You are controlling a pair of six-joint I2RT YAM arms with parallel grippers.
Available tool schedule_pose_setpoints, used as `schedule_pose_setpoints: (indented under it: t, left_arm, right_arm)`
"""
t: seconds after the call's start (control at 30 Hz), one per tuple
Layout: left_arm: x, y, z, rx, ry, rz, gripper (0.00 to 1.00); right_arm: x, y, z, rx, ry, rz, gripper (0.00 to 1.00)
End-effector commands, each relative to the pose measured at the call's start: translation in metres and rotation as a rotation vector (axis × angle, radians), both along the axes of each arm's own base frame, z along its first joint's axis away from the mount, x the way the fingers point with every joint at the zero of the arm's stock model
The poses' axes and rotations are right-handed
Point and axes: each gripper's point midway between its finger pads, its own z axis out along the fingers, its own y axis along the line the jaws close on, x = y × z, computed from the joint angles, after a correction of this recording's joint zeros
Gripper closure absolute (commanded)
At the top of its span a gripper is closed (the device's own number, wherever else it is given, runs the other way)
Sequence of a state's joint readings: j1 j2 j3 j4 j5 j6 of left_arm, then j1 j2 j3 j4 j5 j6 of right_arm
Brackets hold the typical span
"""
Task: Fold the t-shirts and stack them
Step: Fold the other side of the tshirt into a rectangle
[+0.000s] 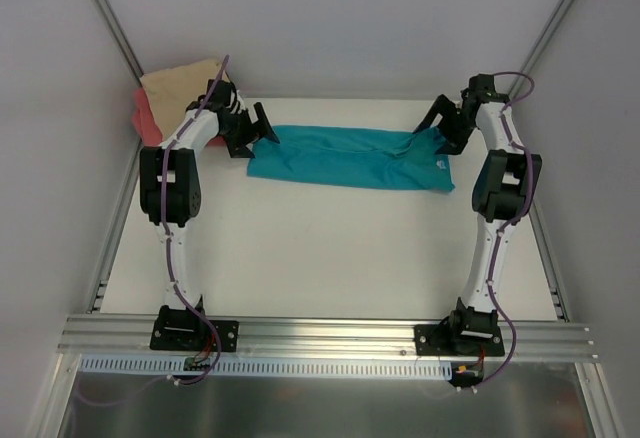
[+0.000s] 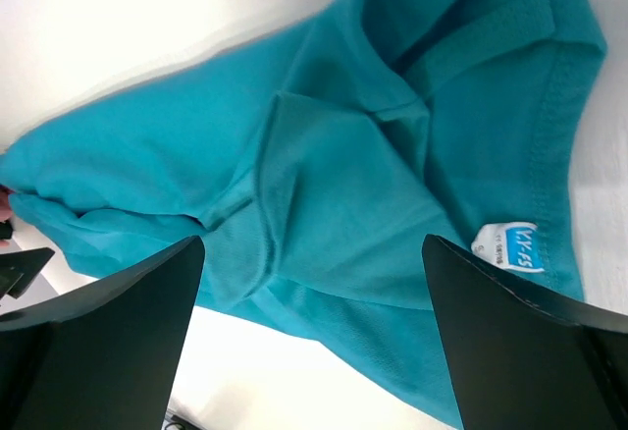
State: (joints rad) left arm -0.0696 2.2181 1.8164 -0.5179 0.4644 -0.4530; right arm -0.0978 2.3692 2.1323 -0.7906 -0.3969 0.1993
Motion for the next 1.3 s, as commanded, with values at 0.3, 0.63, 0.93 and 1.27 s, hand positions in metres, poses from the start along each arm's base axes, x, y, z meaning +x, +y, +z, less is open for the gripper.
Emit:
schedule_pose_setpoints:
  t: [0.3, 0.63, 0.93, 1.27]
  left_arm:
    - [-0.009, 0.02, 0.031, 0.061, -0.095, 0.063, 0.01]
    - [-0.031, 0.013, 0.059, 0.036, -0.157, 0.066, 0.01]
    - [-0.046, 0.006, 0.087, 0.033, -0.193, 0.028, 0.01]
    - [-0.051, 0.008, 0.088, 0.046, -0.188, 0.005, 0.01]
  right_arm:
    - [-0.02, 0.007, 0.052, 0.046, -0.114, 0.047, 0.0]
    - [-0.024, 0.066, 0.046, 0.142, -0.105, 0.126, 0.0]
    - [-0.012, 0.096, 0.013, 0.184, -0.075, 0.132, 0.0]
    - [-0.003, 0.102, 0.002, 0.205, -0.069, 0.11, 0.01]
